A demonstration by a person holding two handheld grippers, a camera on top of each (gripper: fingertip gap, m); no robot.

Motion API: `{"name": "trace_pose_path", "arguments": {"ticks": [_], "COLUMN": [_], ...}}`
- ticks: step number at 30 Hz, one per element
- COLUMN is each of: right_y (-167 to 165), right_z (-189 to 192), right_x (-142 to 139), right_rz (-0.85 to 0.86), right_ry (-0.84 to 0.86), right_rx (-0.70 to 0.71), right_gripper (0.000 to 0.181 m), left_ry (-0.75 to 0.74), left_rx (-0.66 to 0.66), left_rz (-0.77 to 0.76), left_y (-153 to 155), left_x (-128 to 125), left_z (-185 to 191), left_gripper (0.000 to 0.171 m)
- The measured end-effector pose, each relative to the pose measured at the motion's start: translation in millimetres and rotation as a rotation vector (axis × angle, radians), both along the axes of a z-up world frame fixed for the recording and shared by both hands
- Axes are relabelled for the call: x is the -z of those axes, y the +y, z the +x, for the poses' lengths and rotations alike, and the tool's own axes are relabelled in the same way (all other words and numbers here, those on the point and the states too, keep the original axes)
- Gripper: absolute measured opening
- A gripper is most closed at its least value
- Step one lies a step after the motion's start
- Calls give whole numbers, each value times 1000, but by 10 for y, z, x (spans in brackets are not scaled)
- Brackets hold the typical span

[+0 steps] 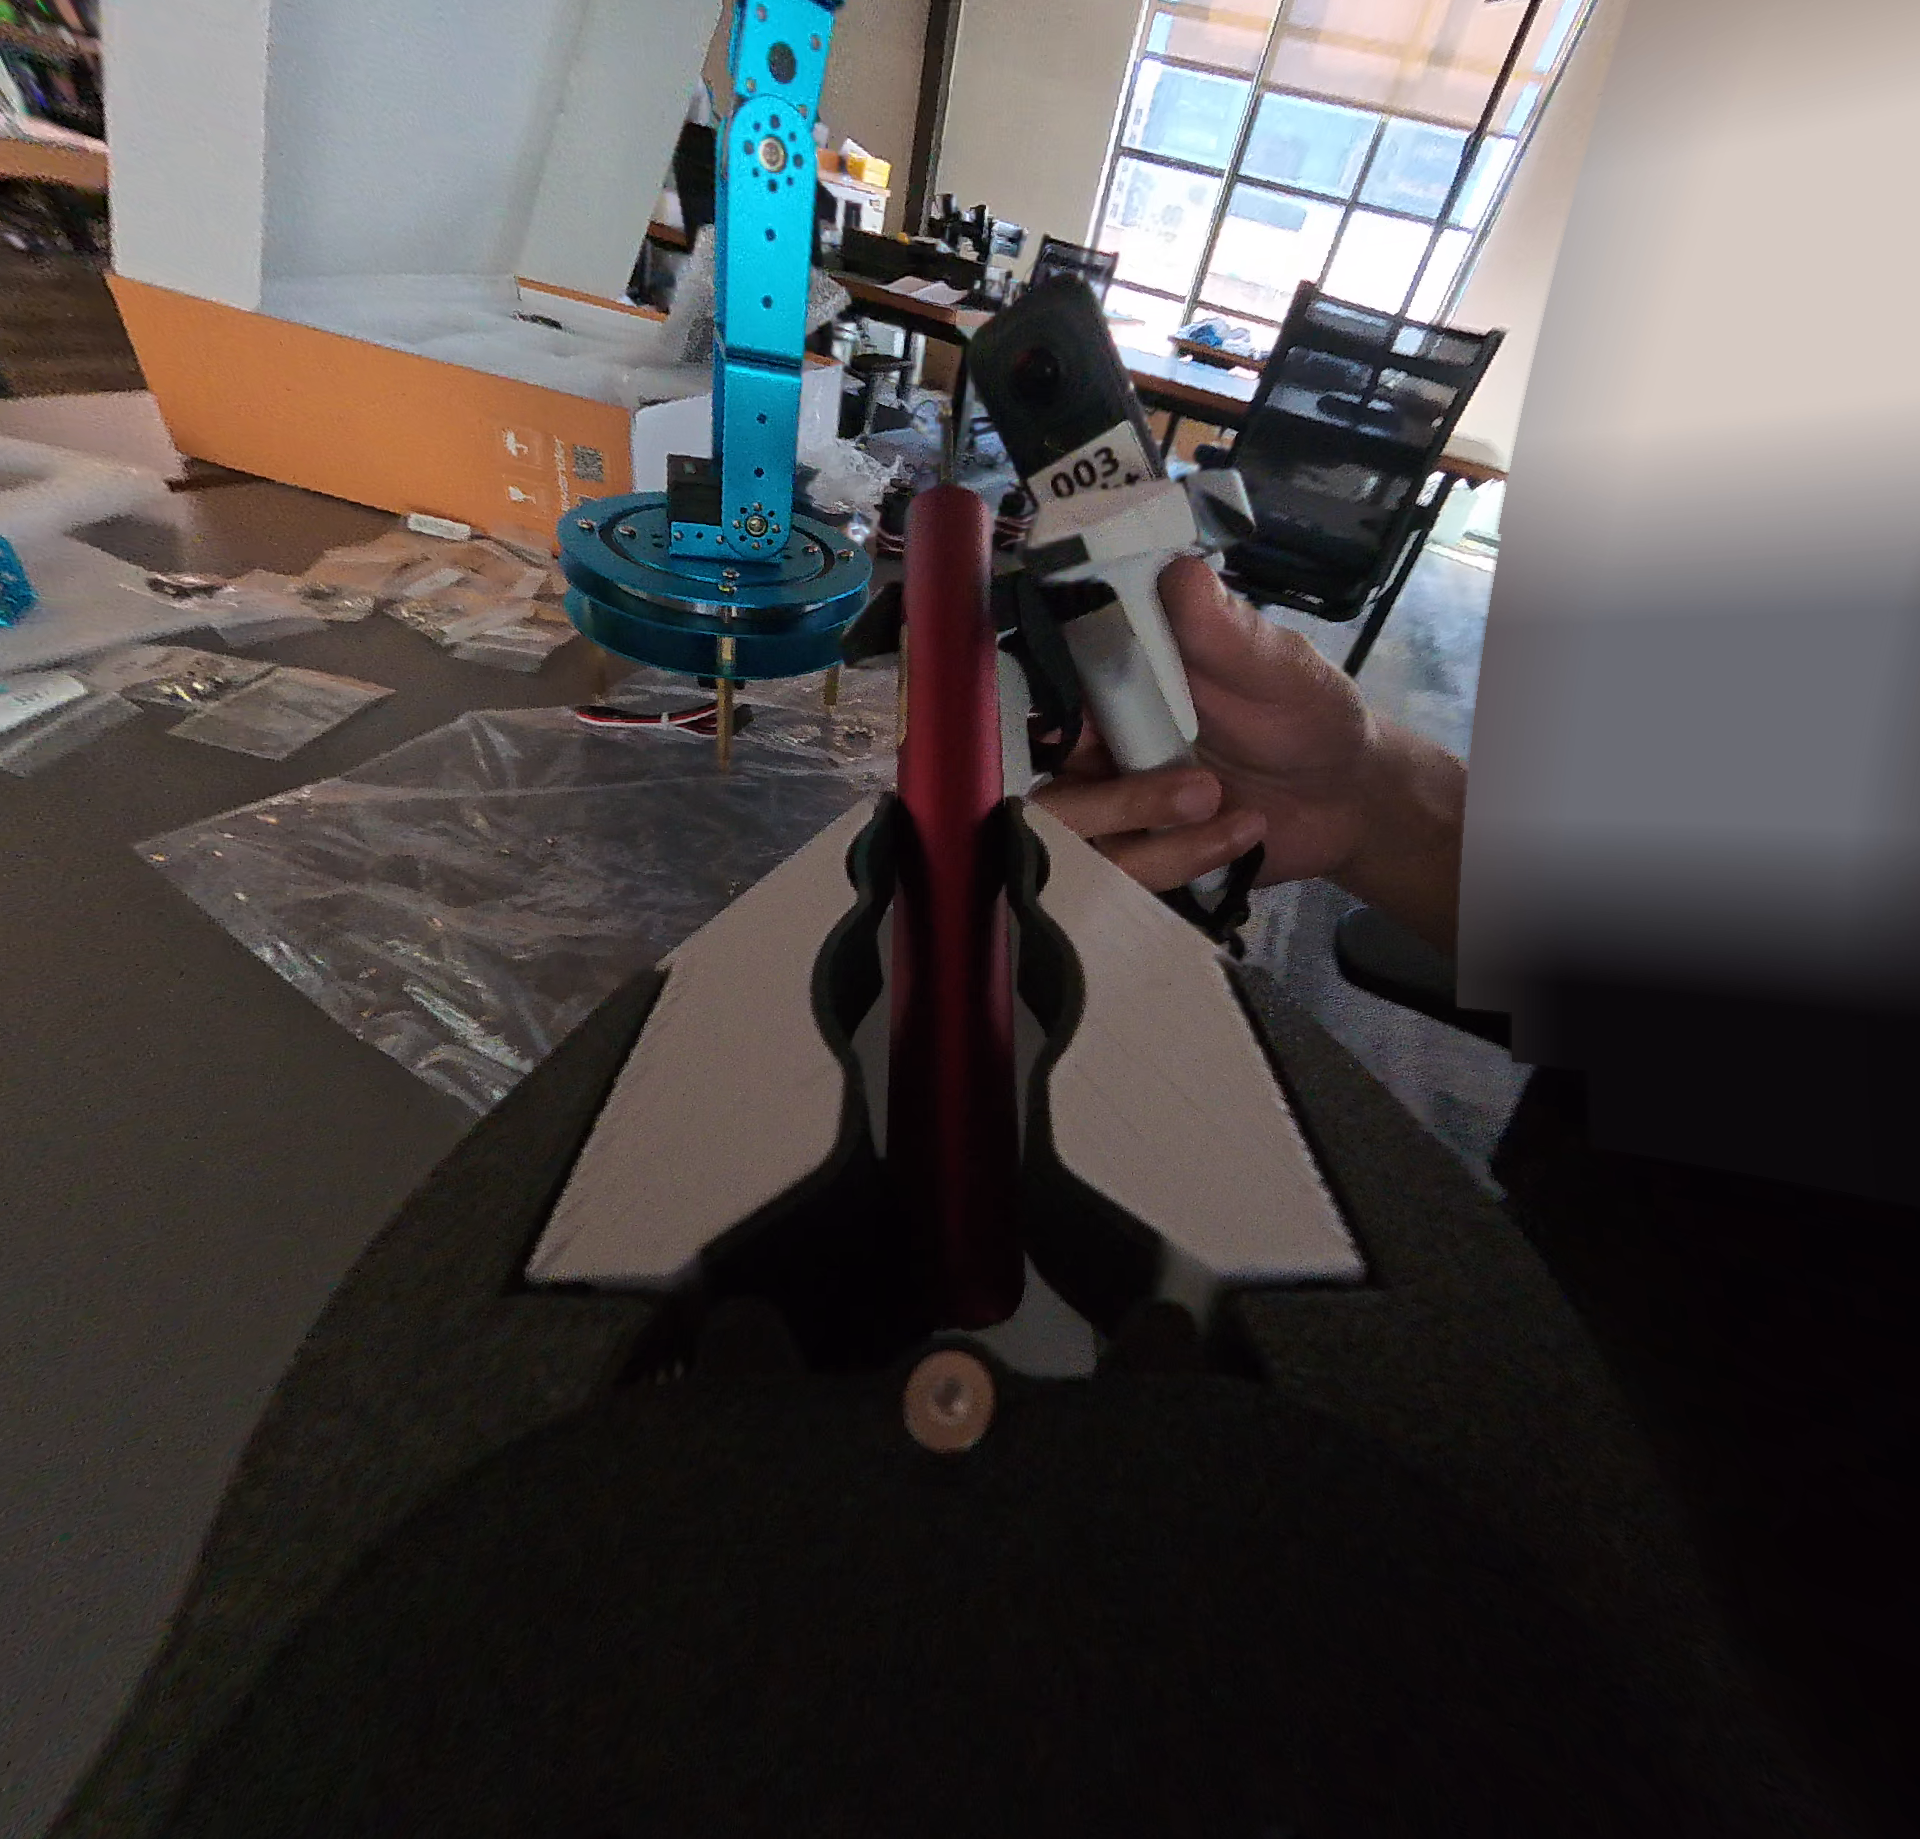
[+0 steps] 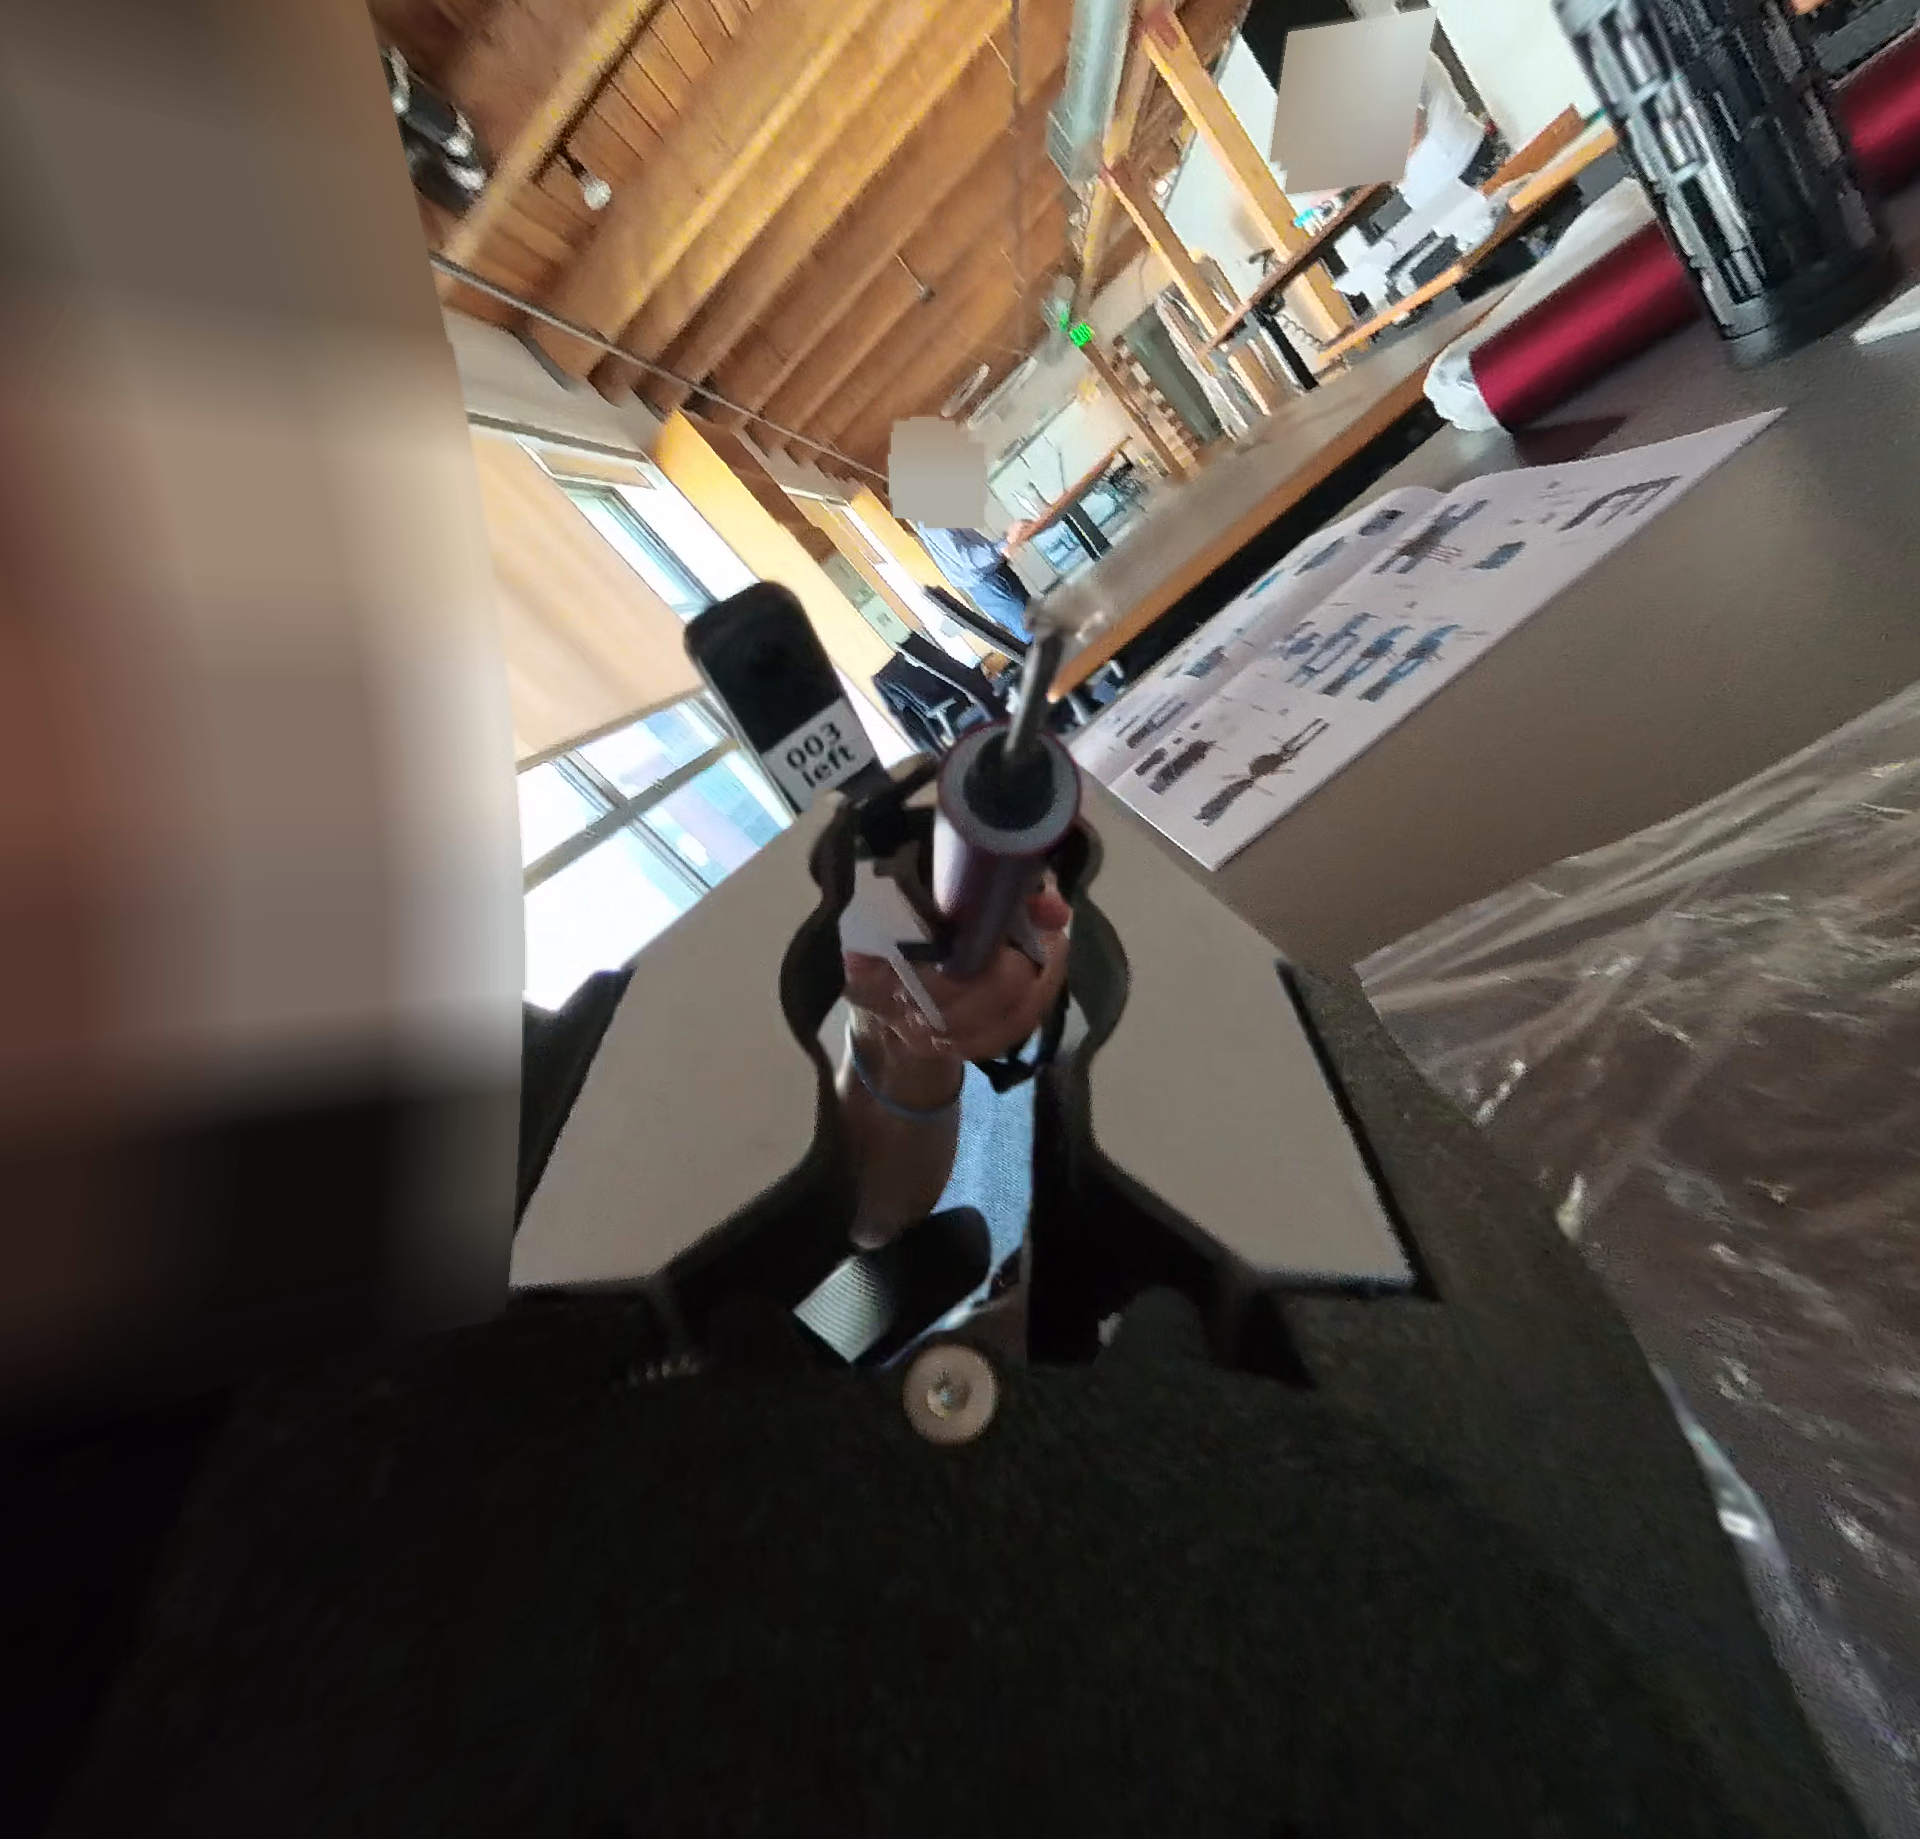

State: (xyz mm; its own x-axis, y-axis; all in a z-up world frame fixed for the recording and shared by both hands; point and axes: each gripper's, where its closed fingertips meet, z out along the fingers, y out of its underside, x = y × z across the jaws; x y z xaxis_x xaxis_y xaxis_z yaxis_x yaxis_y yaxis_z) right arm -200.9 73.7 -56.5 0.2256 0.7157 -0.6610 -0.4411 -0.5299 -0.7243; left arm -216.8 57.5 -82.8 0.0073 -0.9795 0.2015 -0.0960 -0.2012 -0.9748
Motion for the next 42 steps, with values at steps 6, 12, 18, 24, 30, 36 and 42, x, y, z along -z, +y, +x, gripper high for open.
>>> {"name": "trace_pose_path", "arguments": {"ticks": [6,12,18,24,30,36,42], "right_y": [-26,-8,45,30,-117,-151,-123], "right_z": [-87,-146,-97,-168,-265,-633,-663], "right_x": [-53,-274,-572,-869,-1486,-1880,-1851], "right_rz": [12,26,76,140,226,203,188], "right_ry": [42,31,-45,-187,-155,-20,-15], "right_rx": [-43,-70,-62,-73,-113,-229,-190], "right_gripper": [19,19,18,18,18,18,18], "left_ry": [27,-61,-148,-220,-347,-371,-669], "left_rx": [-76,-159,-199,-128,-292,-678,-805], "left_rz": [244,318,245,128,410,924,803], "left_y": [-109,-122,-115,-190,274,359,114], "left_x": [-30,-234,-262,-174,-560,-869,-1506], "left_z": [-15,-76,-277,-148,-475,-14,-71], "left_gripper": [20,23,47,54,49,52,56]}}
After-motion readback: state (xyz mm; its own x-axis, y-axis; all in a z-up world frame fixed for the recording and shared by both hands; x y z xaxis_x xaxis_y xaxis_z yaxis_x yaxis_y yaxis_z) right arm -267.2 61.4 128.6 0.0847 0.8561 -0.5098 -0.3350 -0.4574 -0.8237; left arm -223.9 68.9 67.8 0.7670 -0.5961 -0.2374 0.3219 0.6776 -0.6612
